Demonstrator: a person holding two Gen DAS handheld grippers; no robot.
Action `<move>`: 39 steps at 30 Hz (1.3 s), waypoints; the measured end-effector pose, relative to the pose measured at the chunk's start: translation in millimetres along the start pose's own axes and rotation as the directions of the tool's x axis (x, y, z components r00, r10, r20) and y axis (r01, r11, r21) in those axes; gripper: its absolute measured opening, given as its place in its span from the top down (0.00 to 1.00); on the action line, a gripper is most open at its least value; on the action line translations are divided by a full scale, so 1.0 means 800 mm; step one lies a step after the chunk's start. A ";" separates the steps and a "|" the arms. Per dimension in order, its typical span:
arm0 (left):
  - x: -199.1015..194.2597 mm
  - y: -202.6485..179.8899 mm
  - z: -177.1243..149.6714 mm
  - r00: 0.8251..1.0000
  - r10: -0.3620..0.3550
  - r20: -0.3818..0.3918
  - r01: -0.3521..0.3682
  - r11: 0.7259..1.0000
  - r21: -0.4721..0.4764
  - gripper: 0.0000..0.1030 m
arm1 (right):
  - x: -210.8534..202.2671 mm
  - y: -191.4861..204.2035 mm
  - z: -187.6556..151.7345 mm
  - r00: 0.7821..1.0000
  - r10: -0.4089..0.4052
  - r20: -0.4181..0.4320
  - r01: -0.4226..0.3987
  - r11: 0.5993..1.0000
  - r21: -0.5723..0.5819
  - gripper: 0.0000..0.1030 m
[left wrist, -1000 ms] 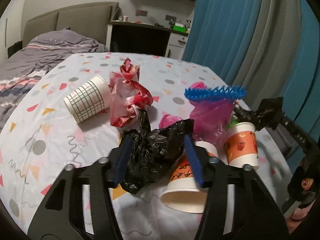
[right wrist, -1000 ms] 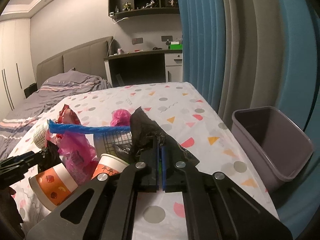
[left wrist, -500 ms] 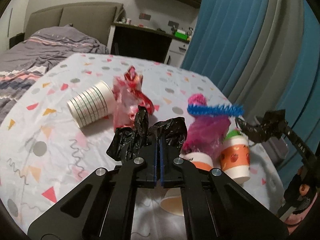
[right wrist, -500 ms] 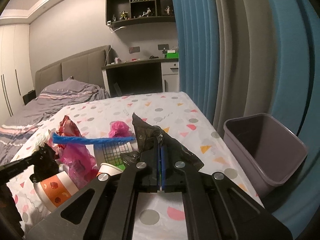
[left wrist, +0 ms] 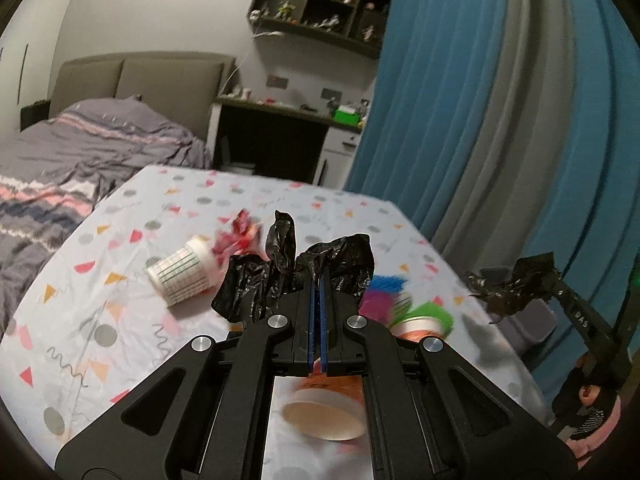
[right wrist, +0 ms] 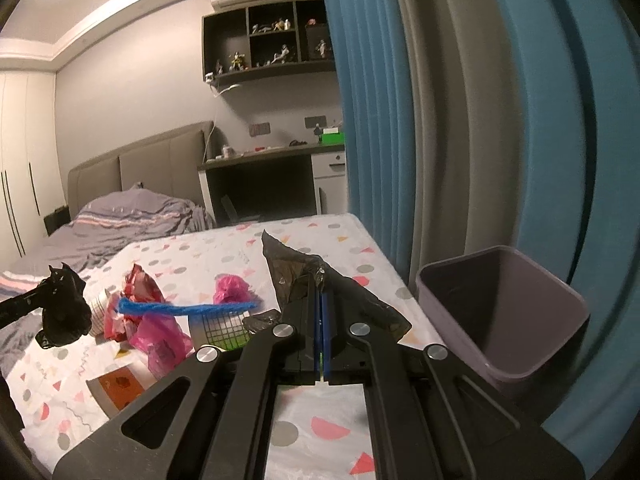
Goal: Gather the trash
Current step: 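Carry the black bag with the left gripper over the grey bin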
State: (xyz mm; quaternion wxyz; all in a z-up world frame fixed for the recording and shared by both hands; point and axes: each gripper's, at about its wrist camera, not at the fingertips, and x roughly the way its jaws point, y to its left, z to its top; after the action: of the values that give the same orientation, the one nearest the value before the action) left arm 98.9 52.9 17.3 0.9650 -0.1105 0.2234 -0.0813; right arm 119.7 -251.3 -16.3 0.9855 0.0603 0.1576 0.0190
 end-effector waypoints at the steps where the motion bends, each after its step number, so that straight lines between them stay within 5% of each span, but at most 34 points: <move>1: -0.004 -0.007 0.002 1.000 -0.008 0.007 0.008 1.000 0.007 0.99 | -0.006 -0.005 0.002 1.000 -0.006 0.010 0.006 1.000 0.001 0.98; 11: 0.009 -0.150 0.015 0.981 -0.196 0.009 0.193 0.973 0.127 0.99 | -0.050 -0.072 0.034 0.987 -0.126 0.101 0.126 0.992 0.009 0.99; 24: 0.142 -0.365 -0.011 0.895 -0.434 -0.102 0.446 0.872 0.202 0.99 | -0.039 -0.178 0.040 0.957 -0.278 0.083 0.274 0.960 0.057 0.99; 39: 0.253 -0.438 -0.036 0.866 -0.460 -0.197 0.495 0.842 0.212 0.99 | 0.018 -0.222 0.035 0.956 -0.292 0.013 0.290 0.953 0.088 0.99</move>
State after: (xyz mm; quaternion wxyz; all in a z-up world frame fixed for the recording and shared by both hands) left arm 228.2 -331.1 -4.1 0.9023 -0.0315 0.2426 -0.3550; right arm 145.1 -429.8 -16.3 0.9760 0.0784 0.1527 -0.1339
